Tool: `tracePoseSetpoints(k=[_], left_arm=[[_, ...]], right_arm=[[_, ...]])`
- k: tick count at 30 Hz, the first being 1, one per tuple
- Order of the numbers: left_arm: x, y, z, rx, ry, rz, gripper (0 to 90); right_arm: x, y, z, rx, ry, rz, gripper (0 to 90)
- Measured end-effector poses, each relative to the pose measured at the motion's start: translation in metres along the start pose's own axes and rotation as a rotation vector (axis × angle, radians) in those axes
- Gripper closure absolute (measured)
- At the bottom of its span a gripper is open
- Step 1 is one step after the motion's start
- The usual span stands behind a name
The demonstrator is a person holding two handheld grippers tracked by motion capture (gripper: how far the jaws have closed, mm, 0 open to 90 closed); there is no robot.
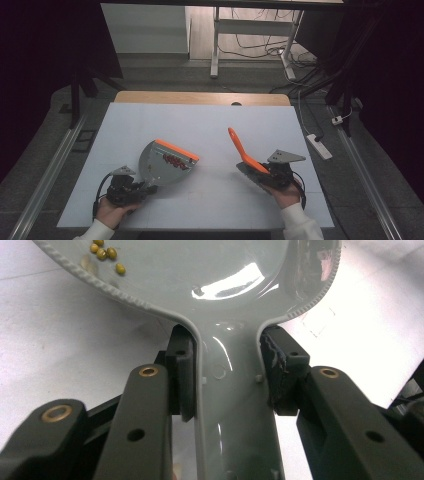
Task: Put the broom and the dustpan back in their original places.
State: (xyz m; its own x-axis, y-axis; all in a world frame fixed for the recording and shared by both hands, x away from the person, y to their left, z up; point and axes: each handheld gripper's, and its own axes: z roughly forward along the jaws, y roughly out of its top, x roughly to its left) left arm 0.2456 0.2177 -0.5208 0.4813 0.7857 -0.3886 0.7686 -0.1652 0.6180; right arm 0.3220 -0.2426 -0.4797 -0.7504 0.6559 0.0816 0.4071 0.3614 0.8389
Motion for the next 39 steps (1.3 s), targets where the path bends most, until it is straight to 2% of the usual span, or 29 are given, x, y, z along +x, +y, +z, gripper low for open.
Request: tracePoseSetpoints(k=[13,17,29,39], left_arm=[[0.005,-0.004,-0.003,-0.038,0.059,-0.077,61.3],[0.006,-0.007,-0.003,-0.045,0.096,-0.101,61.3],[0.007,-0.008,0.0,-0.089,0.212,-0.202,61.3],[0.011,-0.008,0.005,-0.087,0.252,-0.278,61.3]], right_arm=[[0.005,-0.006,-0.006,0.023,0.005,0.046,70.3],[0.004,-0.01,-0.009,0.033,0.005,0.074,70.3],[0.006,-0.017,-0.012,0.059,0.011,0.113,70.3],[-0.002,-0.024,-0.006,0.106,0.015,0.163,70.3]])
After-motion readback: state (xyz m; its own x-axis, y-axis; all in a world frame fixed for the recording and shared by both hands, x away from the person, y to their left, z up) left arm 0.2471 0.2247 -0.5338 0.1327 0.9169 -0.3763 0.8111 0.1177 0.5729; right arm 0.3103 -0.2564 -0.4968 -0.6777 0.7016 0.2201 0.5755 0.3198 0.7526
